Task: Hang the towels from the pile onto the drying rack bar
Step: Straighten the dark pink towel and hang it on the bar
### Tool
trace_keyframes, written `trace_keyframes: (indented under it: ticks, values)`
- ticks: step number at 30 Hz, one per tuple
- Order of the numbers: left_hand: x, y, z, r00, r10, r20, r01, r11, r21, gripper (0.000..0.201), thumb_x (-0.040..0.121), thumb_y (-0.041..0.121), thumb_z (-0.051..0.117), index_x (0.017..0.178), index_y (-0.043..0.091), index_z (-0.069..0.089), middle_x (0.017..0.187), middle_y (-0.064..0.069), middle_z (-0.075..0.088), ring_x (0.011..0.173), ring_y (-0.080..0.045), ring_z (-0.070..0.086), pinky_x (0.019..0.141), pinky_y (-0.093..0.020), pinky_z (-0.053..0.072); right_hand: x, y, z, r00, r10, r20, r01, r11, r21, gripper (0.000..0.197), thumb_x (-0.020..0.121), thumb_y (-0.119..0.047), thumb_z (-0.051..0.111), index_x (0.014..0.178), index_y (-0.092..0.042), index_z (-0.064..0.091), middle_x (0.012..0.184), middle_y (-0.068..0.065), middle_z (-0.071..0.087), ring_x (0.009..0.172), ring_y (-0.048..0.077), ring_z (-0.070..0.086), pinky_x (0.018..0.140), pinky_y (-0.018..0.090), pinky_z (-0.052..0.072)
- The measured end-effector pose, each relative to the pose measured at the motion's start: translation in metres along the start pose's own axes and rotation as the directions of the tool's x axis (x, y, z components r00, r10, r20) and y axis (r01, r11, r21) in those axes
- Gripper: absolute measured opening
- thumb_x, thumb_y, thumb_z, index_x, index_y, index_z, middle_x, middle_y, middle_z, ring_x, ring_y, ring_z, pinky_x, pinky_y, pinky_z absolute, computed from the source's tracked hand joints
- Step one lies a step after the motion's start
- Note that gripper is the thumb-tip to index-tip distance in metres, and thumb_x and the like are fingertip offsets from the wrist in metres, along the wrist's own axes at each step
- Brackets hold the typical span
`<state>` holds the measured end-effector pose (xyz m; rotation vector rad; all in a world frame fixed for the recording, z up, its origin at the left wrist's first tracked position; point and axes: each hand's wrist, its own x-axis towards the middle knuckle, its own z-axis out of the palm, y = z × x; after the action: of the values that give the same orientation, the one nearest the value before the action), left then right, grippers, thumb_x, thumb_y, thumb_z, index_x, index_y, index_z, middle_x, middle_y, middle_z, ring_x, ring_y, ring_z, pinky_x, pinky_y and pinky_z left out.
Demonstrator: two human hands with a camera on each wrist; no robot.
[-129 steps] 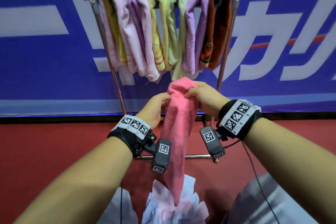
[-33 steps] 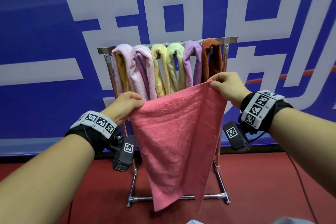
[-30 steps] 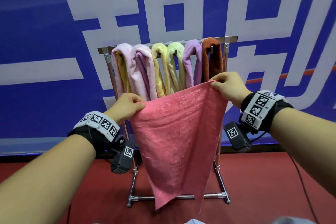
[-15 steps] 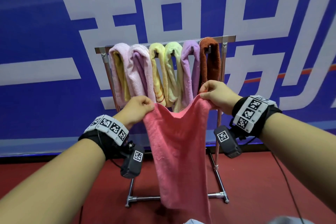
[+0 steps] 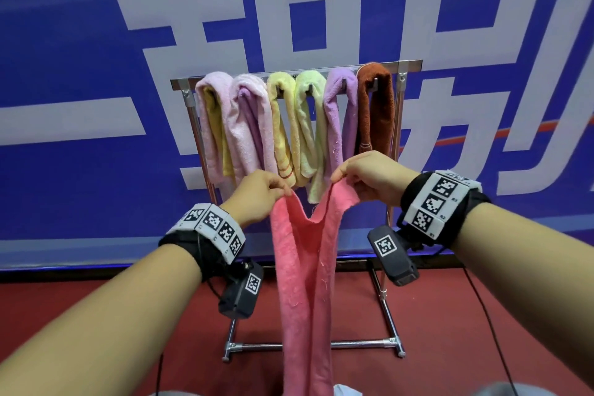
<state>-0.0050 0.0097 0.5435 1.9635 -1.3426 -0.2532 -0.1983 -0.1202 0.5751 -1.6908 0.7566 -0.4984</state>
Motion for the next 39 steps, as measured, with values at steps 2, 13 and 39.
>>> trace_keyframes:
  ticks: [2,13,39]
  values:
    - [-0.004,-0.009,0.001,1.000,-0.022,0.018,0.022,1.000,0.000,0.029,0.092,-0.002,0.057,0.084,0.017,0.078,0.089,0.007,0.074,0.074,-0.006,0.068,0.070,-0.021,0.052,-0.002,0.004,-0.002,0.999,-0.022,0.037,0.026,0.991,-0.133,0.037,0.081,0.016,0.041,0.092,-0.001,0.072,0.066,0.012,0.061,0.049,0.016,0.058,0.048,0.025,0.053]
    - [-0.012,0.019,-0.002,0.996,-0.001,0.087,0.015,0.987,-0.163,0.028,0.087,-0.002,0.061,0.105,0.012,0.077,0.087,-0.001,0.074,0.066,-0.001,0.056,0.068,-0.015,0.046,-0.003,0.006,0.015,0.930,-0.339,0.139,0.366,0.839,-0.402,0.012,0.077,-0.003,0.070,0.072,-0.014,0.073,0.067,0.007,0.072,0.060,0.010,0.067,0.051,0.022,0.049]
    - [-0.020,0.043,-0.006,0.971,0.139,0.192,-0.136,0.990,-0.032,0.035,0.075,-0.008,0.068,0.101,0.014,0.078,0.099,-0.003,0.075,0.095,-0.012,0.068,0.087,-0.028,0.053,-0.003,0.023,0.033,0.896,-0.352,0.272,0.430,0.841,-0.329,0.019,0.083,-0.011,0.077,0.083,-0.006,0.058,0.066,-0.002,0.054,0.055,0.001,0.045,0.055,0.017,0.042]
